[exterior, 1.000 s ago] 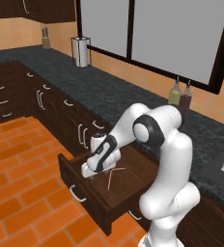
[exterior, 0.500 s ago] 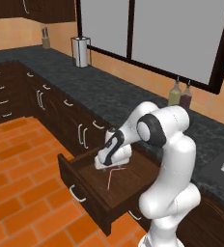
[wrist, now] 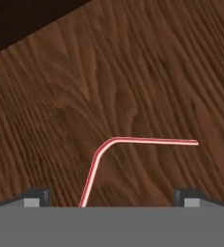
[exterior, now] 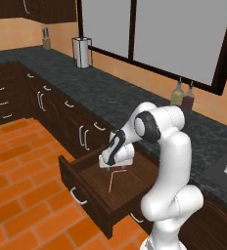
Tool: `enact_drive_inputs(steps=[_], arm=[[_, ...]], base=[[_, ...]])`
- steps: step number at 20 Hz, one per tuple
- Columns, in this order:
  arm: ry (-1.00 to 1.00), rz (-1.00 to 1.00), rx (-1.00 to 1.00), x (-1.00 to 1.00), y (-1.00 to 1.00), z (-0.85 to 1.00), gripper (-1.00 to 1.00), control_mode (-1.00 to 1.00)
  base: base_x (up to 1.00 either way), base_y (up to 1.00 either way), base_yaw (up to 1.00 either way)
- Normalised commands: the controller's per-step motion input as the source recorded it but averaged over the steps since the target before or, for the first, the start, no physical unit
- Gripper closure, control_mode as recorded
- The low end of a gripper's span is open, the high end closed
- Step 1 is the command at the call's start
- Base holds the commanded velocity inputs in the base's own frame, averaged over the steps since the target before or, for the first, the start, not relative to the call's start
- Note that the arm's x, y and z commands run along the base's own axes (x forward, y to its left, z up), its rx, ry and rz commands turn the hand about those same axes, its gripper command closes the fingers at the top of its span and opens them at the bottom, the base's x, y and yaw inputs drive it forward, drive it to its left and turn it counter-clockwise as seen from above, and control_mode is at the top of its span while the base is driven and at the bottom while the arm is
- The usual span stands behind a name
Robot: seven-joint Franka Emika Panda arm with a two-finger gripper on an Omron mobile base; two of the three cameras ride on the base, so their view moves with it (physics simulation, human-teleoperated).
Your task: Take a straw from the drawer in front and place it inside the glass cup on the dining counter.
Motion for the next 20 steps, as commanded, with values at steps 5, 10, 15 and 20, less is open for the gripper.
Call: enact_drive_inputs(steps=[5, 10, 15, 20], arm=[[0.0, -0.12, 0.0, 0.06, 0.07, -0.26, -1.0, -1.0], [0.0, -0.14, 0.0, 0.07, 0.07, -0.25, -1.0, -1.0], [0.0, -0.12, 0.0, 0.06, 0.0, -0.26, -1.0, -1.0], [0.0, -0.11, 0.0, 0.0, 0.0, -0.34, -1.0, -1.0]], base=[[0.0, 0.0, 0.0], [0.0, 0.0, 0.0], [0.0, 0.0, 0.0], [0.0, 0.0, 0.0]])
